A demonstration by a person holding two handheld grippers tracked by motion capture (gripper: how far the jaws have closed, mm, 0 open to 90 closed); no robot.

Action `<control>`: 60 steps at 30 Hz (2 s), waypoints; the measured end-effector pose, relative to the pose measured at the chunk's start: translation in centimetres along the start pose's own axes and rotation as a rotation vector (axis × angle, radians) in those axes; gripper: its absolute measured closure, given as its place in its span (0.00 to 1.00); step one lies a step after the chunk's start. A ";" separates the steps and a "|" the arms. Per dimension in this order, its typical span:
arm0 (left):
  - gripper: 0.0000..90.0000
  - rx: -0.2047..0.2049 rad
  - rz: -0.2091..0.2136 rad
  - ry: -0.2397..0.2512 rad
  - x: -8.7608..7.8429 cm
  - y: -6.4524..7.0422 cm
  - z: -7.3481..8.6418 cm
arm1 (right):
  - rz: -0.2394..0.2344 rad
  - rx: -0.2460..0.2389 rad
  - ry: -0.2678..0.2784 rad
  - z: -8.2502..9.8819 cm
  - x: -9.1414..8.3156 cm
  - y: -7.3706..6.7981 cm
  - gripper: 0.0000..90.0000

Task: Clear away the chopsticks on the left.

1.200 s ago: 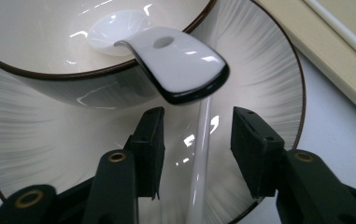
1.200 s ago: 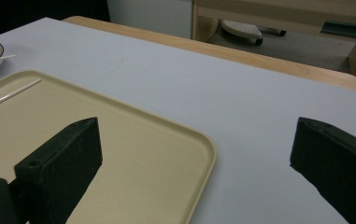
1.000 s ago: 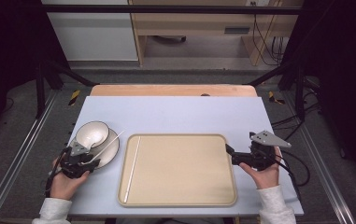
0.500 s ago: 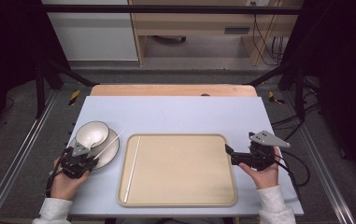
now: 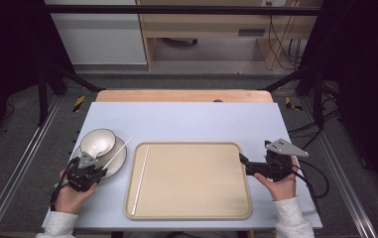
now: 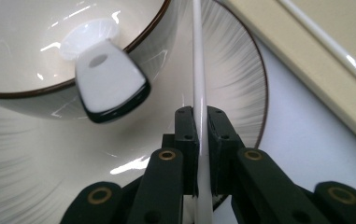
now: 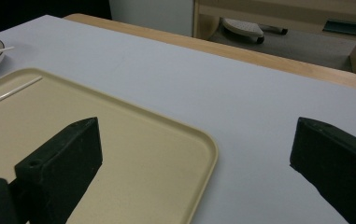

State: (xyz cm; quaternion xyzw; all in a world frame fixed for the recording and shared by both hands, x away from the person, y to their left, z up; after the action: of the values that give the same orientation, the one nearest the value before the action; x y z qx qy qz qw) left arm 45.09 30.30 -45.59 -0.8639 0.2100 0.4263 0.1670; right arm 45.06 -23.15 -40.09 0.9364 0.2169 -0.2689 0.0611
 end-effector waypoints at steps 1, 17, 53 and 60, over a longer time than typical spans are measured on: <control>0.94 -0.001 0.004 0.006 -0.2 0.2 -0.1 | -0.001 -0.001 0.001 0.0 0.0 0.0 0.03; 0.94 -0.059 -0.022 0.146 -2.2 3.8 -1.3 | 0.002 -0.001 0.005 0.0 -0.2 0.1 0.03; 0.94 -0.245 -0.077 0.299 -2.9 11.5 -3.2 | -0.001 0.006 0.015 0.0 -0.3 -0.1 0.03; 0.94 -0.280 -0.060 0.319 -2.3 12.9 -3.7 | -0.006 0.007 0.016 0.0 -0.4 -0.1 0.03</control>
State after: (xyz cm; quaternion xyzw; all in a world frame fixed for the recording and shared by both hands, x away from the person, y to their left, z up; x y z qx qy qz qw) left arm 39.82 18.03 -43.01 -0.9410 0.1468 0.3040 0.0227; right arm 44.72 -23.24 -39.87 0.9381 0.2193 -0.2623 0.0553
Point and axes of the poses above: each handheld gripper's, and its own axes: x roughly forward along the jaws, z roughly out of its underside, y roughly to its right, the point moved 1 cm from there along x, roughly forward along the jaws, and after that the axes turned 7 degrees about -y, right-handed, at the moved point
